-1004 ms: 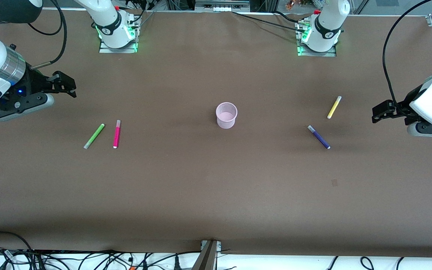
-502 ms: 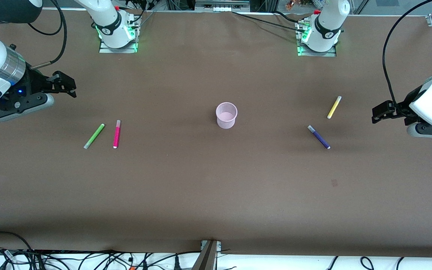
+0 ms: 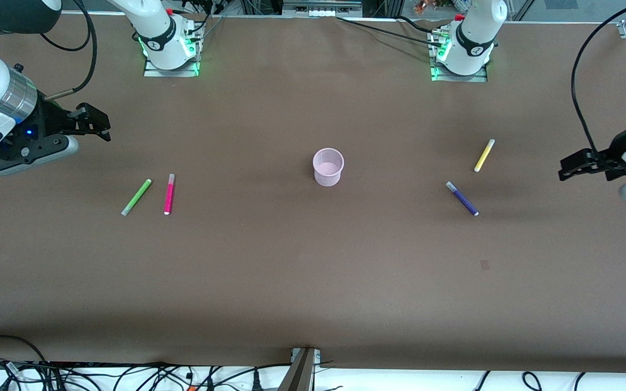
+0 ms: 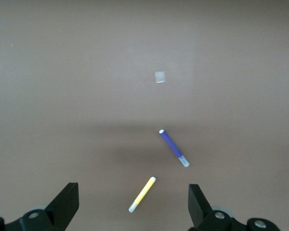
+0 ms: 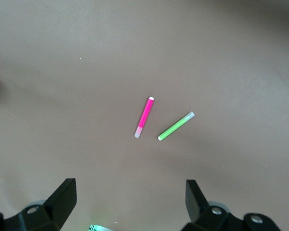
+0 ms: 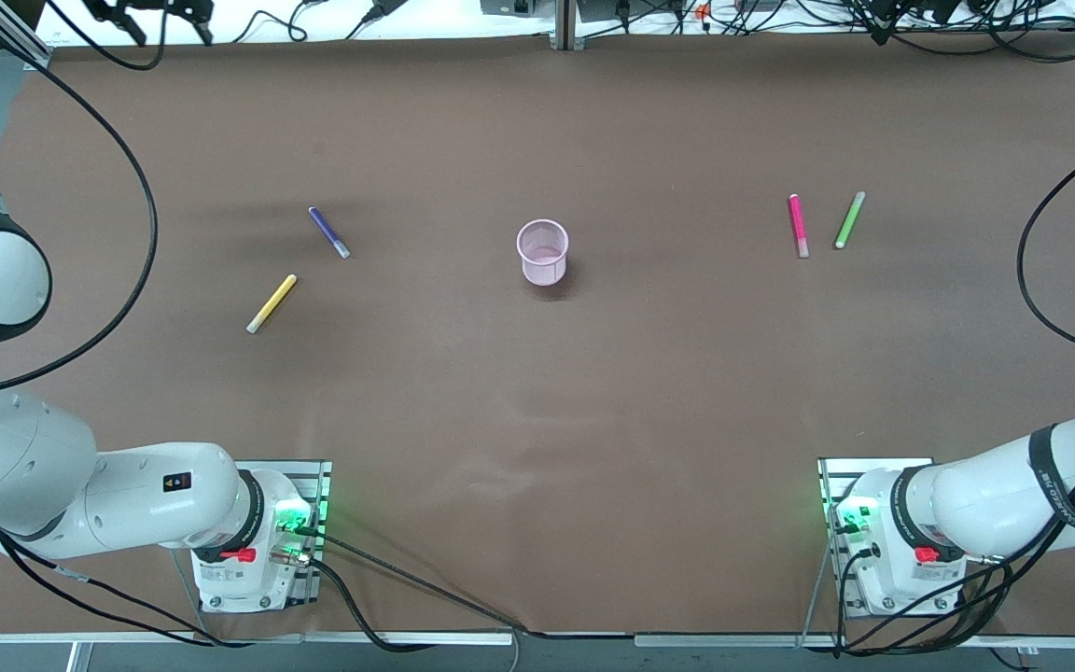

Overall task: Organize pens into pink holder with both arms
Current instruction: 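Move the left gripper to the blue marker while the right gripper approaches the pink marker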

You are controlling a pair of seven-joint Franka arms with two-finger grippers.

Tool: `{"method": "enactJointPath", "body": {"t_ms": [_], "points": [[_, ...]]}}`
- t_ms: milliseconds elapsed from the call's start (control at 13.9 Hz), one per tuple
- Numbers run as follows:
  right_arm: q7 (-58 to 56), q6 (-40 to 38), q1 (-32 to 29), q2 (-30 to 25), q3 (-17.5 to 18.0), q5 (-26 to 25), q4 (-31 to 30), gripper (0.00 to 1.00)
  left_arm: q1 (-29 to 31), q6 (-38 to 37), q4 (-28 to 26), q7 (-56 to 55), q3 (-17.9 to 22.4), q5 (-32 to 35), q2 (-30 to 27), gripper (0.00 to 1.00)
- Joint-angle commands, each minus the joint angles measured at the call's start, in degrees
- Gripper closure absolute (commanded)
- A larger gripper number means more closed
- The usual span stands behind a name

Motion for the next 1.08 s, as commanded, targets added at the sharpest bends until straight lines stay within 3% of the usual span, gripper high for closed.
{"method": "enactJointPath", "body": {"t_ms": [0, 215, 574, 1004], "points": [[-0.7, -1.3, 0.5, 0.5, -0.4, -0.6, 1.8, 0.00, 2.4, -1.8, 0.4, -0.5, -0.5, -2.2, 2.4, 0.00], [-0.7, -1.3, 0.5, 0.6, -0.4, -0.6, 1.8, 0.00, 2.8, -1.7, 0.3, -4.5, -0.7, -3.1, 6.0, 0.00], [-0.8, -1.3, 0.5, 0.6, -0.4, -0.7, 1.8, 0.00, 1.2, 0.2, -0.3, -21.8, -1.2, -4.9, 14.4, 0.00], [-0.8, -1.3, 0.6, 0.6, -0.4, -0.8, 1.8, 0.00, -1.8, 18.8, -12.5, -39.5, -1.2, -5.1, 16.5, 0.00]]}}
